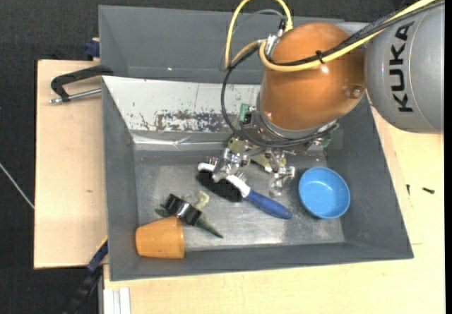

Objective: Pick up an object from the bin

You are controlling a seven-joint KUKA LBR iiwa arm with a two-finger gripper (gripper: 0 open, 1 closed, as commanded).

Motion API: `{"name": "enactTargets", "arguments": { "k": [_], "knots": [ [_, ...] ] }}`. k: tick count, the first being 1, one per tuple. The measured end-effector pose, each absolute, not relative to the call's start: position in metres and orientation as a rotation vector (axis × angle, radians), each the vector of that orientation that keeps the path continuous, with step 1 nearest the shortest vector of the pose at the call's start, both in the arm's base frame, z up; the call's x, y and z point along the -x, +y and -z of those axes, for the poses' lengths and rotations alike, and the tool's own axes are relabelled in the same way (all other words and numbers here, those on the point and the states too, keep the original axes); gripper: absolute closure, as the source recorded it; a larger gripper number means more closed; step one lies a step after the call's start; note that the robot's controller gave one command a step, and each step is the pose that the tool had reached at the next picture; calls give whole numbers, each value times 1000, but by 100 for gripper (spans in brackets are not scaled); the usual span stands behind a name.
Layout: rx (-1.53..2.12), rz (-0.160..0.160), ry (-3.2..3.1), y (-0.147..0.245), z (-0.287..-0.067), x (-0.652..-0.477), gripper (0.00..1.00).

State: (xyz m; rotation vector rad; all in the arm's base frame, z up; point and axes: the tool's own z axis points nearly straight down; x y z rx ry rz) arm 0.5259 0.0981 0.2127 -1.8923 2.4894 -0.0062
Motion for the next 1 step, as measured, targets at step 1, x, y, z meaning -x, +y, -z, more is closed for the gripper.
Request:
{"name": "enactTargets", "arguments": {
  "k": [1],
  "knots": [
    [2132, -23, 2318, 80, -72, -530, 0]
  ]
}}
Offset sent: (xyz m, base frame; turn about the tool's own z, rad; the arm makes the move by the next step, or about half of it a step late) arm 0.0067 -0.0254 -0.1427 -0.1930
